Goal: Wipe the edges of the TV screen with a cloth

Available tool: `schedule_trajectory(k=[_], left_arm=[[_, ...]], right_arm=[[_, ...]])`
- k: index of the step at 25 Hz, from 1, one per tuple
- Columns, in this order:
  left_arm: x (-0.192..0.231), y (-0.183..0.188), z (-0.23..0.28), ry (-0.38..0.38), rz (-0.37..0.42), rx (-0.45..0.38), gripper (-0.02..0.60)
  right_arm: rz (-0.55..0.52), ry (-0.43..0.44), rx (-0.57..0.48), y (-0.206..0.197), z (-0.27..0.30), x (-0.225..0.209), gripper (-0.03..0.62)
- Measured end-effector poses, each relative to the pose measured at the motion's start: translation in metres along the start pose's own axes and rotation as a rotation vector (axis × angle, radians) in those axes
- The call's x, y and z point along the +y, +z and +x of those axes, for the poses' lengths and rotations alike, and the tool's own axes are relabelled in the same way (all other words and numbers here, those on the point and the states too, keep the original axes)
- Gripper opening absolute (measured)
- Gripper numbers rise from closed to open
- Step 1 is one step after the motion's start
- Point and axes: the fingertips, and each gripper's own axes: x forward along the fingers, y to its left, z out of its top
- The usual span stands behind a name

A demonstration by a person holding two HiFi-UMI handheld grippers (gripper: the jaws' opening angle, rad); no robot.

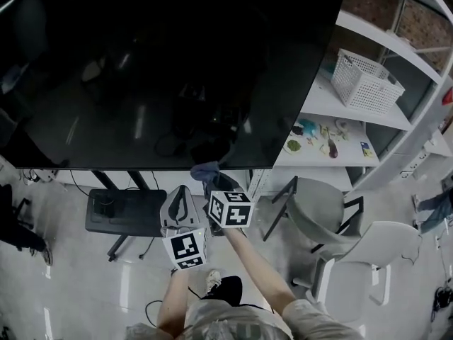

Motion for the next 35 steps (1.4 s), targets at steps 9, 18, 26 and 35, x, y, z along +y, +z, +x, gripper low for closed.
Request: schedule_trajectory(k=[9, 18, 26, 35], left_arm=[[-0.049, 0.000, 0.010, 0.002, 0.005, 0.006, 0.015], [-0.103, 0.001, 0.028, 0.077, -0.037, -0.009, 0.015], [-0.137, 0.007, 0.019, 0.123, -0.030, 0.013, 0.017], [-0.133, 0.022, -0.002, 0.179, -0.043, 0.007, 0.015]], right_arm=[[-0.017, -0.046, -0.049, 0.025, -0.039, -0.072, 0.051], [-0.227, -0.009, -0.048, 0.039, -0.071, -0.127, 0.051], [-0.451, 0.030, -0.015, 0.040, -0.085, -0.140, 0.050], [-0.706, 0.032, -0.018, 0.039, -0.091, -0.148, 0.050]])
